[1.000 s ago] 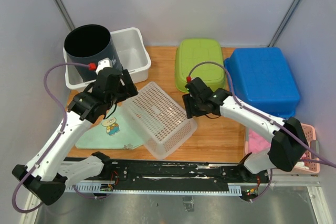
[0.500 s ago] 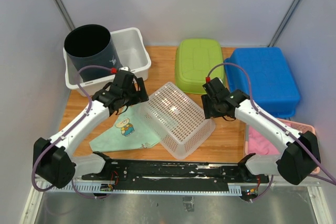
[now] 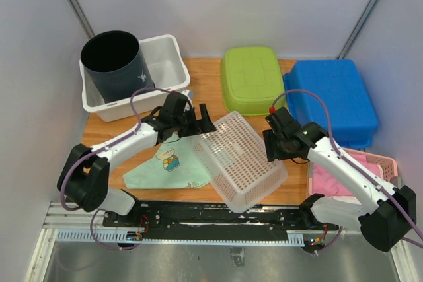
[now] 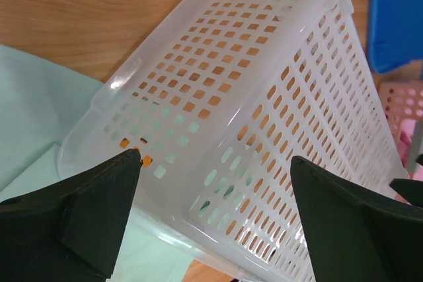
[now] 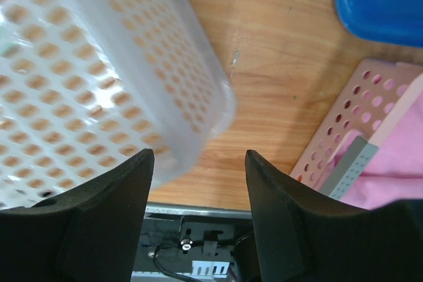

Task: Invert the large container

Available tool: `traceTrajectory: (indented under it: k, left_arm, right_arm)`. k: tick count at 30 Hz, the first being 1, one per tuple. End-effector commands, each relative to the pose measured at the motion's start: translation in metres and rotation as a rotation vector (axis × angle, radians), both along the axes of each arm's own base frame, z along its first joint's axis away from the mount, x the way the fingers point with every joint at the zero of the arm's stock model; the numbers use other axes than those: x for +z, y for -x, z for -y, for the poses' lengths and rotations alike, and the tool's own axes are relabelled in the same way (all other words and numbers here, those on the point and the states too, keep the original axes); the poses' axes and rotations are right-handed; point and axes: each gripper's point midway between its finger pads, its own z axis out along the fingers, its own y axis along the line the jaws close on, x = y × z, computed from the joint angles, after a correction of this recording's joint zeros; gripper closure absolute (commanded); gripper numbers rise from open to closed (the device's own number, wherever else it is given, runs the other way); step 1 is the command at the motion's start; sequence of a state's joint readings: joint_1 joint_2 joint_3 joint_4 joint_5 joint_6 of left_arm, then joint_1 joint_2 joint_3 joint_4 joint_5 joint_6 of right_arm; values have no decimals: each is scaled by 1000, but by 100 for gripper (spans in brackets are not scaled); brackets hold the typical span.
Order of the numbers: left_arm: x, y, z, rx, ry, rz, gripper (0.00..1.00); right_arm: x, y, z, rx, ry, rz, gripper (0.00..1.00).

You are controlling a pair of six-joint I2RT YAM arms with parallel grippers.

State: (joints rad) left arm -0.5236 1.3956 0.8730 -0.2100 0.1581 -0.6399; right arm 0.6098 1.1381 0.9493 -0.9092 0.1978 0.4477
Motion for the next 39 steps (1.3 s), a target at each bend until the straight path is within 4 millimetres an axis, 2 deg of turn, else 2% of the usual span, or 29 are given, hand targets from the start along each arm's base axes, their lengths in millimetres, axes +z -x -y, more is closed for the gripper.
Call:
traceTrajectory:
  k: [1,7,12,16,18,20,22,24,28,30,32,33,35,37,39]
  left_arm:
    - [17,10,69,-174,159,-10,1]
    - [13,7,109,-247,172,-30,1]
    - [11,5,144,-301,198,-31,1]
    - [10,-5,171,-335,191,-20,1]
    - [18,-16,172,-319,160,12,1]
    - [42,-29,165,-282,126,93,1]
    - [67,-37,151,-238,83,166,1]
    - [88,-38,134,-193,38,210,1]
    - [113,-29,89,-89,-39,249,1]
    - [117,-28,52,-12,-60,227,1]
    - [120,-27,7,92,-74,196,1]
    - [129,-23,-19,148,-70,202,1]
    - [139,-16,-59,241,-82,218,1]
    - [148,-8,-87,304,-112,239,1]
    - [150,0,-105,350,-147,240,1]
  right_arm:
    - [-9,31,-1,-5,-57,-110,41]
    - [-11,48,-10,27,-102,-152,43]
    - [-4,45,-4,0,-83,-119,43]
    - [8,42,-3,-12,-99,-76,43]
    - [18,38,3,-36,-92,-33,41]
    - [28,38,7,-51,-93,-1,39]
    - [37,36,4,-44,-129,36,37]
    - [47,31,-8,1,-197,80,35]
    - [66,22,-48,138,-299,145,33]
    - [76,22,-83,251,-307,169,33]
    - [81,21,-119,360,-281,190,33]
    - [83,21,-137,409,-265,194,34]
    - [74,21,-177,494,-235,156,35]
    - [67,22,-211,556,-241,128,38]
    - [54,18,-234,577,-232,98,44]
